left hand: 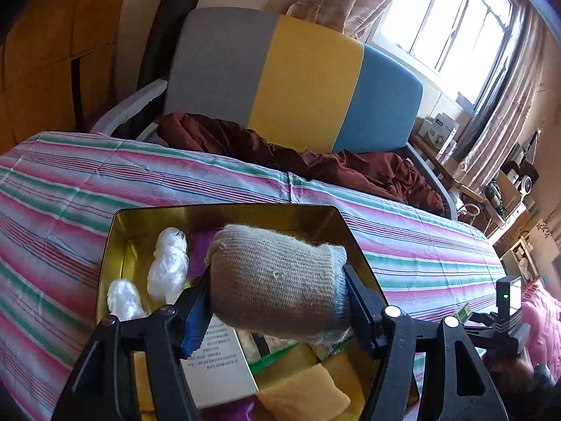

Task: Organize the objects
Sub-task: 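Carry the white glove into the gold tin and open the left gripper, then carry the green box into the gold tin and open the right gripper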

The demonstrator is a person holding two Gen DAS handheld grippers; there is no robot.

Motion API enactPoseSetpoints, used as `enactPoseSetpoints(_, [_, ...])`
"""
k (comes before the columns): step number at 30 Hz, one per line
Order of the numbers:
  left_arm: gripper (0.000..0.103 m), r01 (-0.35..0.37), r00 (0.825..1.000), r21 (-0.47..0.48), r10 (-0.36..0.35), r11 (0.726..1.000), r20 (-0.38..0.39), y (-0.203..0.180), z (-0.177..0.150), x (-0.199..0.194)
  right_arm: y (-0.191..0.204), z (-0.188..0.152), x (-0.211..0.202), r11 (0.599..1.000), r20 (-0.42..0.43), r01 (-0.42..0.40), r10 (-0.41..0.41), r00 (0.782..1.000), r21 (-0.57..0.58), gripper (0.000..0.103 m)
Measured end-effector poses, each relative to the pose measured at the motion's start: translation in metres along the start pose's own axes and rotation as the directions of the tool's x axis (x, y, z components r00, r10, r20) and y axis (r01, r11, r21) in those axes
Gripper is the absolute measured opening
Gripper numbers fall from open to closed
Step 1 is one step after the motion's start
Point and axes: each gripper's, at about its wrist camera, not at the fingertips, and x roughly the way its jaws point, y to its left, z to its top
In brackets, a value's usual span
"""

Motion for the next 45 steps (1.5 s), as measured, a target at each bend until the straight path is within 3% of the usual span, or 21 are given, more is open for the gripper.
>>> enactPoseSetpoints(5, [0.068,-0.027,0.995,0.006,0.027,1.0,-0.097,-0.004,0.005,0.049,0.0,0.001,0.002,1.0,0.0,-0.002,0.002,1.0,-0.003,0.077])
enactPoseSetpoints(10, [0.071,-0.078,0.987,-0.009,0.076,0.997,-0.139,0.004,0.003,0.073,-0.001,0.002,0.004,1.0,0.002,-0.002,0.002,1.0,-0.005,0.077])
enactPoseSetpoints(12, [0.08,-0.085,0.989,-0.001,0.084,0.996,-0.125,0.004,-0.001,0.067,0.0,0.002,0.004,1.0,0.003,-0.002,0.002,1.0,-0.007,0.077])
enactPoseSetpoints(21, [0.081,-0.101,0.995,0.01,0.101,0.995,0.029,-0.002,-0.027,-0.013,0.005,0.002,0.0,0.999,0.025,0.032,-0.031,0.999,-0.024,0.077])
enactPoseSetpoints(25, [0.083,-0.128,0.989,0.005,0.128,0.992,0.077,-0.003,-0.046,-0.047,0.016,0.003,-0.02,1.0,0.071,-0.019,0.02,0.997,-0.022,0.077])
enactPoseSetpoints(28, [0.084,-0.156,0.983,0.01,0.154,0.988,0.103,-0.001,-0.057,-0.068,0.039,0.005,-0.045,0.994,0.126,-0.101,0.105,0.986,-0.041,0.077])
enactPoseSetpoints(32, [0.084,-0.189,0.975,0.021,0.185,0.982,0.121,0.0,-0.069,-0.086,0.096,0.006,-0.078,0.975,0.19,-0.165,0.192,0.963,-0.152,0.077])
enactPoseSetpoints(38, [0.088,-0.253,0.956,0.027,0.246,0.967,0.158,0.005,-0.083,-0.107,0.176,0.017,-0.105,0.929,0.219,-0.253,0.315,0.924,-0.27,0.077])
enactPoseSetpoints(41, [0.094,-0.255,0.954,0.016,0.249,0.967,0.166,0.009,-0.086,-0.113,0.208,0.026,-0.104,0.916,0.215,-0.259,0.332,0.919,-0.306,0.077])
enactPoseSetpoints(45, [0.097,-0.263,0.951,-0.011,0.261,0.965,0.164,0.018,-0.09,-0.116,0.236,0.033,-0.089,0.916,0.182,-0.254,0.319,0.93,-0.312,0.077])
